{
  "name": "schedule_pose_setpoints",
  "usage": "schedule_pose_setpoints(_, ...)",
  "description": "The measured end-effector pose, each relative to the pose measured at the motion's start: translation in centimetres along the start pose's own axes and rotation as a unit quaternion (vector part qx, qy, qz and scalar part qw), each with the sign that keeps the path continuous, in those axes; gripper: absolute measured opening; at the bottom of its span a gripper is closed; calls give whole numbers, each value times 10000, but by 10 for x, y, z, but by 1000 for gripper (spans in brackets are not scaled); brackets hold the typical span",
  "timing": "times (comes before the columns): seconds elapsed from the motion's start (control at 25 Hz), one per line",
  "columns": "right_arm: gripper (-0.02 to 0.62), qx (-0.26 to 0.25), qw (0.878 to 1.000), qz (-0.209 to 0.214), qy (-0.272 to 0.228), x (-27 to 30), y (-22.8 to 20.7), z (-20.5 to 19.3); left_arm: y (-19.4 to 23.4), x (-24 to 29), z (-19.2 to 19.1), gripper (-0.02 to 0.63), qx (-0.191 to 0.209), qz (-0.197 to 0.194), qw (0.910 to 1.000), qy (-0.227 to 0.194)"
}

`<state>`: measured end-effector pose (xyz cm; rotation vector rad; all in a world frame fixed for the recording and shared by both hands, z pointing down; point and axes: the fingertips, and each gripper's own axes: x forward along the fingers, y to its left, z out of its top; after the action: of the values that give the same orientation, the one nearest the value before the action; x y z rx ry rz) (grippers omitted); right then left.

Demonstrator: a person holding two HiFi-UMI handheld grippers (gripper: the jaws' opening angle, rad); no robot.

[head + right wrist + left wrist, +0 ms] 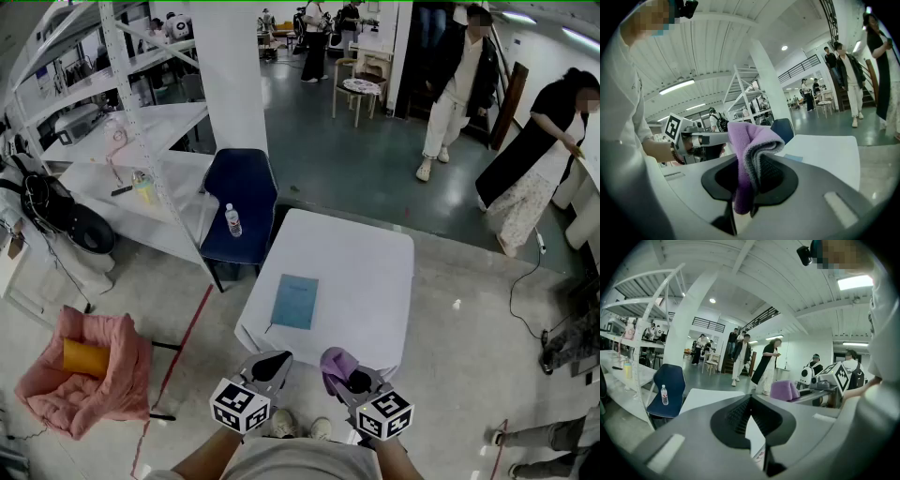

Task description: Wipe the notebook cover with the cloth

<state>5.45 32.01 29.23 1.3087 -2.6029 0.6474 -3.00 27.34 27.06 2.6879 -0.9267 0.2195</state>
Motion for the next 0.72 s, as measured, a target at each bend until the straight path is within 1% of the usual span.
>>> schedule_pose_setpoints(0.56,97,-18,10000,-9,38,10,2,2,6,0,5,0,15,-91,9999,-47)
schedule_pose_setpoints(0.64,97,59,10000,-16,16,11,2,3,7,0,5,0,11,-103,9999,-47)
schedule_pose_setpoints(0.72,98,245,9997,4,-72,12,3,4,9,-3,4,0,8,-113,9999,-36)
